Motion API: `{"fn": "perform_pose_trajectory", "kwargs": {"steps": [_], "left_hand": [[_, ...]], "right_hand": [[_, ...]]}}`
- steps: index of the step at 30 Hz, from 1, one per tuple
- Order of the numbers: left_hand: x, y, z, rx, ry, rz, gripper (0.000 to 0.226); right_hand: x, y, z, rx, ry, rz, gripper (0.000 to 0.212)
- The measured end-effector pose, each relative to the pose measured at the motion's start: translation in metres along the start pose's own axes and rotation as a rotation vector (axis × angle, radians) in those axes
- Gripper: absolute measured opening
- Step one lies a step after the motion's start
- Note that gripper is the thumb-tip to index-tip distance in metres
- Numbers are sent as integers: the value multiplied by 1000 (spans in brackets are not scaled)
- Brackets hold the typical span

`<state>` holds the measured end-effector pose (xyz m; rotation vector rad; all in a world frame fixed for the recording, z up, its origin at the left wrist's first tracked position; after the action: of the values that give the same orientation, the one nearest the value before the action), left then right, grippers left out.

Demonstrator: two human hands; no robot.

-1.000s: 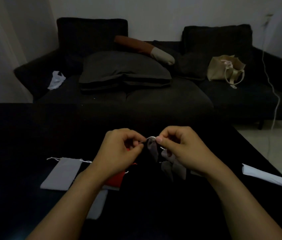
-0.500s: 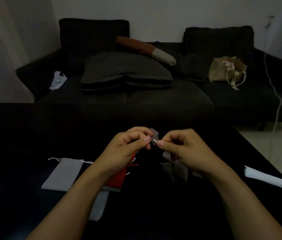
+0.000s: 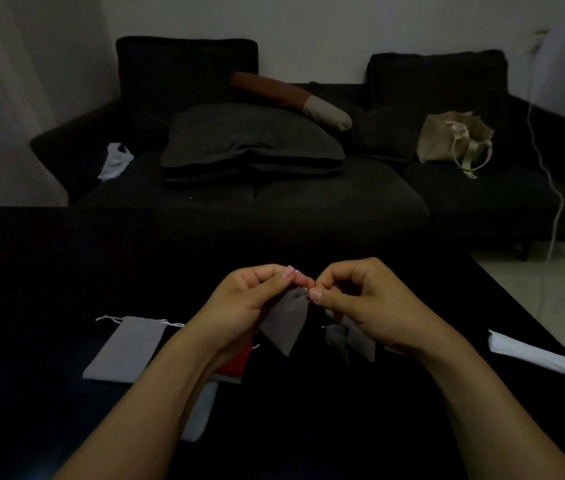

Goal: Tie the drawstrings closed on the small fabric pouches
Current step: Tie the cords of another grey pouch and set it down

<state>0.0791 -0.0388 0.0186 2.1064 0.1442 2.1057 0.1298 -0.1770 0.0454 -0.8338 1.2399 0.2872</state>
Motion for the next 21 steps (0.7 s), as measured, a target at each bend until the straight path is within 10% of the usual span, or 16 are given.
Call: {"fn": "perform_pose_trajectory", "kwargs": {"steps": [9, 21], "left_hand": [[-2, 14, 1, -17, 6, -358, 22], [-3, 0, 4, 141, 55, -260, 24]], "right_hand": [[-11, -9, 0, 122, -103, 0, 16], [-14, -10, -4, 161, -51, -84, 9]]}}
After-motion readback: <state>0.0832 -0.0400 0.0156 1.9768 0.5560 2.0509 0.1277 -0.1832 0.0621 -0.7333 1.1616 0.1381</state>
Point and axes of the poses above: each hand's wrist, its own z-axis towards the middle knuckle, its own y-axis out of the palm, x = y × z, the point moved 7 cm from there along z, towards the middle knuckle, and after that the axes turned 2 degrees about z, right-handed, at the moved point
